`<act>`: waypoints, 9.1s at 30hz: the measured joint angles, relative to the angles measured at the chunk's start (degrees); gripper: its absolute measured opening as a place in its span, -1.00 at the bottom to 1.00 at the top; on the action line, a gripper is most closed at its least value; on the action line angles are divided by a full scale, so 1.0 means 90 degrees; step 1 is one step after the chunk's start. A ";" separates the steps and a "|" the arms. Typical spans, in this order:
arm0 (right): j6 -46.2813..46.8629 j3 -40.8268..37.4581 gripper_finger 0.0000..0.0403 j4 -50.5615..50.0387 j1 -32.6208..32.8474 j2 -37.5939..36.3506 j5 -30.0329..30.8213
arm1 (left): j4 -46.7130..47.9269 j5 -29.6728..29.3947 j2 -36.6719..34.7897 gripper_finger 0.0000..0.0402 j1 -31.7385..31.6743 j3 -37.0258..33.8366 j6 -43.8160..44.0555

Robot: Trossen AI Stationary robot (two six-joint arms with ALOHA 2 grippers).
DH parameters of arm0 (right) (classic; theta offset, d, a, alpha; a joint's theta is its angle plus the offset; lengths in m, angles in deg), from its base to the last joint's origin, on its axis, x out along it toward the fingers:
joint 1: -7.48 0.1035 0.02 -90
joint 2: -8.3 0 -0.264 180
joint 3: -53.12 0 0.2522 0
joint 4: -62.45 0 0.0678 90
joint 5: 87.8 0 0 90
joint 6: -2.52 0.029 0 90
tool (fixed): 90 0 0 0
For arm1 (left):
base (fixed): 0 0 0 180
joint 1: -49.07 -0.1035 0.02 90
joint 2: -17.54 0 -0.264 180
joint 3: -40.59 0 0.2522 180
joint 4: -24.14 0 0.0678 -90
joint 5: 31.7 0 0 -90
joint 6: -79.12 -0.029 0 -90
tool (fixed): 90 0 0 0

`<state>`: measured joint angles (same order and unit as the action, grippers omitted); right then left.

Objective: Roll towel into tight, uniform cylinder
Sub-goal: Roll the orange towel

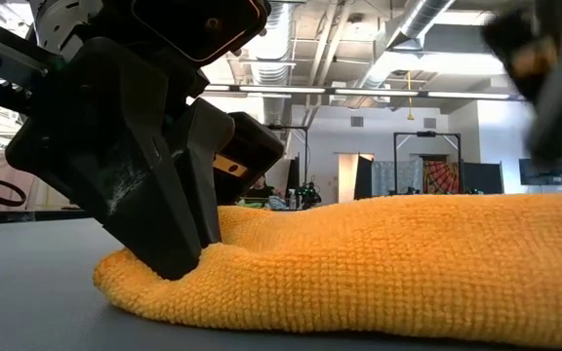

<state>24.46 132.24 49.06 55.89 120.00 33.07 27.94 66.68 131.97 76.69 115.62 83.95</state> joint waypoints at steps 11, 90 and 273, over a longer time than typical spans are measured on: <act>-0.0234 0.0477 0.01 -0.0393 0.0035 -0.0055 0.0085 | -0.0058 0.0039 0.0000 -1.00 -0.0015 0.0000 -0.0023; 0.0554 -0.0362 -0.93 -0.1533 -0.1603 -0.0031 -0.0189 | -0.0356 0.0636 0.0000 -1.00 -0.0471 0.0000 0.0379; 0.6390 -0.1359 -0.91 -0.0463 -0.1359 -0.0527 -0.2105 | 0.1606 0.0503 -0.1499 -0.73 -0.1240 -0.0095 0.0132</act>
<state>81.97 120.01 44.89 43.67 115.26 14.13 42.40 71.22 118.48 65.53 114.77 85.15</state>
